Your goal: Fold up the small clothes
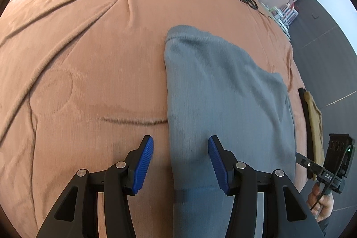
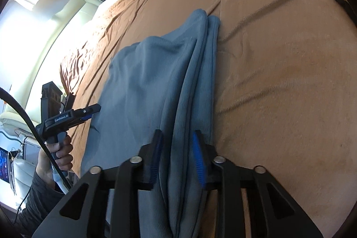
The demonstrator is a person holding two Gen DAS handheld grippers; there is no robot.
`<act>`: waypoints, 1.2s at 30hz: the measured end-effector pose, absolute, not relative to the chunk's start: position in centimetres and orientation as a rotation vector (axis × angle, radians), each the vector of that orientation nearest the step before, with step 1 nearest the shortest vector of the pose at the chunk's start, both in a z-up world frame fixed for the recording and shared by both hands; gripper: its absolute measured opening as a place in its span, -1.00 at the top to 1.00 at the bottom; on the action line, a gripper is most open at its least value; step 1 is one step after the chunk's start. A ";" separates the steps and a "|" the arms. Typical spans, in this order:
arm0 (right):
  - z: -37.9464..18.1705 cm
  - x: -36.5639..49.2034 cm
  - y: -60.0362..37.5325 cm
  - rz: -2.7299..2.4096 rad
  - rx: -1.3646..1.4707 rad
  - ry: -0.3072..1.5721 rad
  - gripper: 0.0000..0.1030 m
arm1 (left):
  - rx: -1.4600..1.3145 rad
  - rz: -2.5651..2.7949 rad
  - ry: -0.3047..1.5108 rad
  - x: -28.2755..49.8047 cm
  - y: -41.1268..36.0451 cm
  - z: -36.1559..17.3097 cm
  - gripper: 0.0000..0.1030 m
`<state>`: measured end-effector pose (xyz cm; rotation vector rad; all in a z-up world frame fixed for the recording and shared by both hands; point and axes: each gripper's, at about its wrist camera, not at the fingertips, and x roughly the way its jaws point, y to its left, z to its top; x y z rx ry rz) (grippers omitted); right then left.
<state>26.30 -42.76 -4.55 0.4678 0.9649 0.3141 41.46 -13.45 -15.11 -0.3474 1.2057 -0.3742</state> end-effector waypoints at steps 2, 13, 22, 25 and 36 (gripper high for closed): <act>-4.8 26.4 -42.7 0.300 0.464 0.977 0.72 | -0.345 -0.377 1.208 40.9 -13.5 -15.2 -0.04; -4.9 26.6 -41.7 0.322 0.482 1.003 0.74 | -0.330 -0.417 1.221 37.9 -14.0 -15.2 -0.04; -4.9 26.1 -41.6 0.251 0.455 0.963 1.00 | -0.321 -0.434 1.234 36.4 -14.4 -14.9 -0.04; -5.2 26.3 -41.3 0.236 0.459 0.963 1.00 | -0.322 -0.437 1.238 36.0 -14.5 -14.8 -0.04; -4.8 26.3 -40.5 0.279 0.493 0.945 0.98 | -0.328 -0.442 1.244 34.6 -13.8 -14.7 -0.04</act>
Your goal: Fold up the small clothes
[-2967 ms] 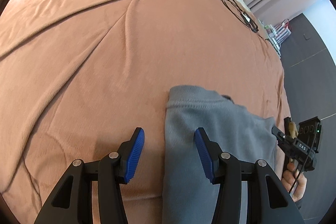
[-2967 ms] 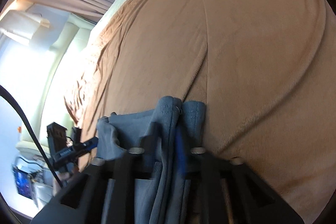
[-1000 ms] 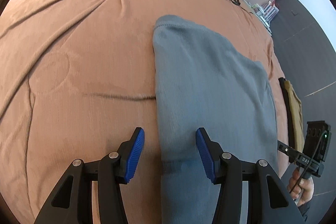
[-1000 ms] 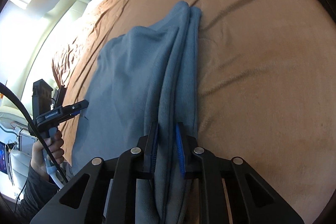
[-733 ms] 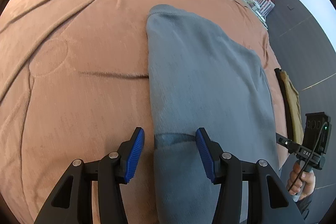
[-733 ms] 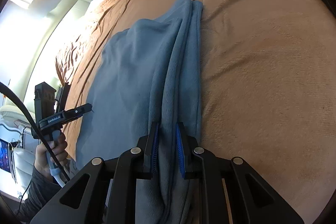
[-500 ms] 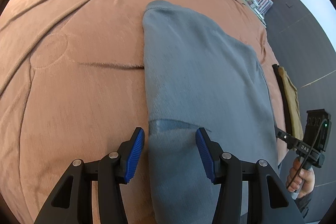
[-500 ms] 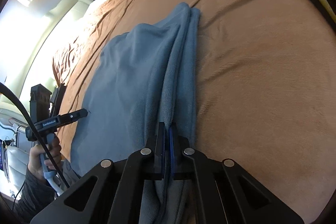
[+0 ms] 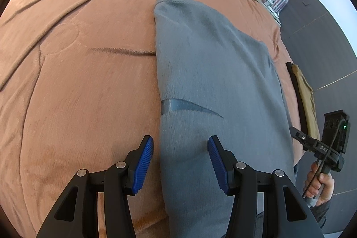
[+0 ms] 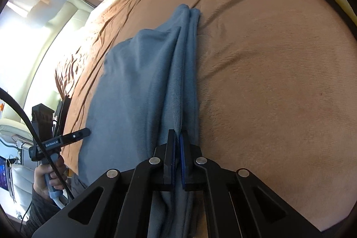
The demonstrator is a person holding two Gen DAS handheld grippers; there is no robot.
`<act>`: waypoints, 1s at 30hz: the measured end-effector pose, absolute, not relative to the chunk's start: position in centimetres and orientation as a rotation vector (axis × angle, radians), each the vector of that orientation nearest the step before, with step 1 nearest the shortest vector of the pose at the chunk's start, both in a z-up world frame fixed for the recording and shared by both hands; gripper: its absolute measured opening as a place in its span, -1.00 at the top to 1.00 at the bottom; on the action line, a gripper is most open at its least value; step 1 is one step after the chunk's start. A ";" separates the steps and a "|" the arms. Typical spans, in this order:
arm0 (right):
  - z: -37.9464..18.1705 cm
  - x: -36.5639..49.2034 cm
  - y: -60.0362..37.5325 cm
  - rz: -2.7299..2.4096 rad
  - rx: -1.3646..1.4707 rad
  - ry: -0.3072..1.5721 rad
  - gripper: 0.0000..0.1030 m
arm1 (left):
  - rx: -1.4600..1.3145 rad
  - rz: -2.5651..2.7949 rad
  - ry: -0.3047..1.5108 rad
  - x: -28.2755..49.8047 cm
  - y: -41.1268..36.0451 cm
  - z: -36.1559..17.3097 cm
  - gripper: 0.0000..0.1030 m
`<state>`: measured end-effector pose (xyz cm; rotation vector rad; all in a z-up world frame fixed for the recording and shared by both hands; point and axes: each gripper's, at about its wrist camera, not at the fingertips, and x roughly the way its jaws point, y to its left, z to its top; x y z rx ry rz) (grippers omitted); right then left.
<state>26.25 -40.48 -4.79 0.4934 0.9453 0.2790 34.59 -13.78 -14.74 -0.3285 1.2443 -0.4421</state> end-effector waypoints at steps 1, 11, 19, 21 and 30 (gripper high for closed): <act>-4.6 26.0 -40.3 0.280 0.490 0.944 0.94 | -0.330 -0.442 1.243 34.4 -13.7 -14.7 -0.04; -6.0 22.6 -40.8 0.347 0.612 0.922 0.10 | -0.348 -0.445 1.225 32.4 -13.0 -14.2 -0.04; -9.0 20.5 -42.4 0.399 0.767 0.934 0.10 | -0.348 -0.448 1.220 30.4 -12.8 -14.1 -0.04; -9.6 20.4 -42.7 0.409 0.790 0.935 0.10 | -0.347 -0.443 1.225 29.8 -12.8 -14.3 -0.04; -12.5 20.6 -43.4 0.409 0.870 0.962 0.10 | -0.363 -0.425 1.222 28.2 -12.7 -15.1 -0.04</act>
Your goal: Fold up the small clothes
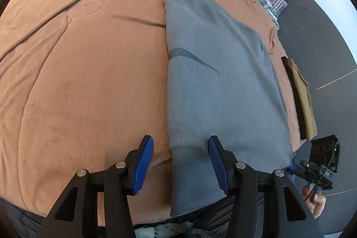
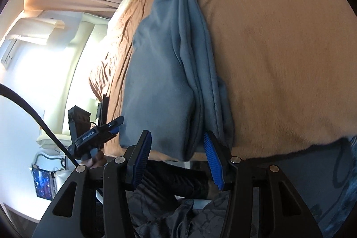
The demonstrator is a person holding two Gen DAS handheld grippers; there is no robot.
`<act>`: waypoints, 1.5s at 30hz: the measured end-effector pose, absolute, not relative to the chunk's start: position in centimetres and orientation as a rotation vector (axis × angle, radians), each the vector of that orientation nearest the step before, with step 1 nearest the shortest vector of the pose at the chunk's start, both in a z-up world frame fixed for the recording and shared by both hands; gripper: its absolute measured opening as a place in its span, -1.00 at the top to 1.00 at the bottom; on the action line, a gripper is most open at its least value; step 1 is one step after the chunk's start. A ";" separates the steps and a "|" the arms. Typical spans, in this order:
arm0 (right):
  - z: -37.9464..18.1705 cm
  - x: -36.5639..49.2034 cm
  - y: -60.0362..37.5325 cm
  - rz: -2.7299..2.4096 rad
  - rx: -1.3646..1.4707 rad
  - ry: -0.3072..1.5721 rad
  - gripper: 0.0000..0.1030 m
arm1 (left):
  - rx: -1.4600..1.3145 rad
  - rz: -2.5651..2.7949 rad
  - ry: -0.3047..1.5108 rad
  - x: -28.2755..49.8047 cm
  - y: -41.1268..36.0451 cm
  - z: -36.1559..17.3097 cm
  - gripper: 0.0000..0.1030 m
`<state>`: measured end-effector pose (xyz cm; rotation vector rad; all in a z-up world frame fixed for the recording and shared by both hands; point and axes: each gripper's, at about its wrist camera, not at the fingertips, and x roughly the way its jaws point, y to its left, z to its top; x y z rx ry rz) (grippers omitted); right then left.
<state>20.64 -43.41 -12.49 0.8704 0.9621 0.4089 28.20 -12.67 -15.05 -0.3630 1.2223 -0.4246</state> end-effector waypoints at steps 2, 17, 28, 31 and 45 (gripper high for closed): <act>-12.8 20.8 -43.5 0.433 0.891 0.955 0.10 | -0.363 -0.423 1.223 28.0 -12.6 -15.1 -0.04; -13.3 23.4 -44.4 0.410 0.893 0.905 0.27 | -0.375 -0.405 1.221 27.4 -12.8 -15.2 -0.04; -8.2 21.6 -42.0 0.368 0.743 0.867 0.96 | -0.393 -0.415 1.207 27.9 -12.3 -13.9 -0.04; -7.7 20.9 -42.0 0.357 0.727 0.861 0.96 | -0.387 -0.433 1.208 28.0 -12.7 -13.7 -0.04; -9.2 20.3 -40.2 0.335 0.686 0.953 0.89 | -0.402 -0.452 1.255 27.4 -13.1 -15.4 -0.04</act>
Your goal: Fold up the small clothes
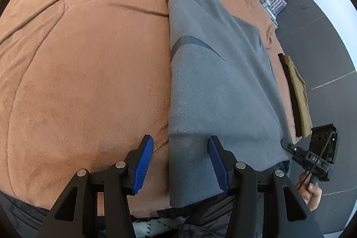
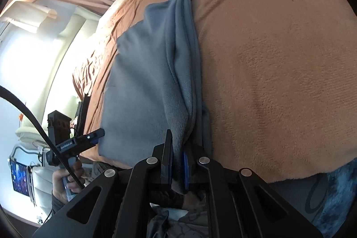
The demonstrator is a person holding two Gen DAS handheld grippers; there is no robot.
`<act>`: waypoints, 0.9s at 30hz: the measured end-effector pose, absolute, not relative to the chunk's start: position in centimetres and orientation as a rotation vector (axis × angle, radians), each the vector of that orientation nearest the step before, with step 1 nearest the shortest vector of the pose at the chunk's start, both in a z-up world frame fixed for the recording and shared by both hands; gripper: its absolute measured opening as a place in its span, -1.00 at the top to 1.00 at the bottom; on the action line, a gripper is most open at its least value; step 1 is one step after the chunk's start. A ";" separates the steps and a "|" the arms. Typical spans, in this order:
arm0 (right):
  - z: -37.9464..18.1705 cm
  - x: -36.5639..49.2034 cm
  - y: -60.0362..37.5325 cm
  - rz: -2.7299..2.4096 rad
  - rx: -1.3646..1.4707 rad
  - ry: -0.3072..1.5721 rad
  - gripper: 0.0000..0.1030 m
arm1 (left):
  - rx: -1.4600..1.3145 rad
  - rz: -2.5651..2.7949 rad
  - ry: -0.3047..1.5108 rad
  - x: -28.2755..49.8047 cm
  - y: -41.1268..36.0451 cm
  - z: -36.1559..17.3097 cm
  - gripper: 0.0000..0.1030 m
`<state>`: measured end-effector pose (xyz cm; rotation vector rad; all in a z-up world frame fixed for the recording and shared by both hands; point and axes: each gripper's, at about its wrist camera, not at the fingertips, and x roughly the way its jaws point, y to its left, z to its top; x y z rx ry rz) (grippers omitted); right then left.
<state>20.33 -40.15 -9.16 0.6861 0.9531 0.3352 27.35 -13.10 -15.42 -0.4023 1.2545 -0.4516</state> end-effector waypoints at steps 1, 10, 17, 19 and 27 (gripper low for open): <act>-8.8 20.2 -40.3 0.337 0.677 0.952 0.83 | -0.411 -0.463 1.262 27.3 -13.1 -15.5 -0.04; -8.8 20.4 -41.7 0.306 0.667 0.942 0.27 | -0.425 -0.496 1.278 27.0 -13.1 -16.2 0.81; -8.8 21.6 -40.9 0.283 0.624 0.978 0.27 | -0.441 -0.513 1.278 26.8 -12.2 -16.1 0.83; -8.8 21.6 -40.5 0.280 0.616 0.984 0.27 | -0.452 -0.519 1.276 26.6 -12.1 -16.1 0.84; -8.3 22.1 -39.0 0.310 0.605 0.999 0.73 | -0.453 -0.541 1.244 26.4 -11.3 -14.5 0.85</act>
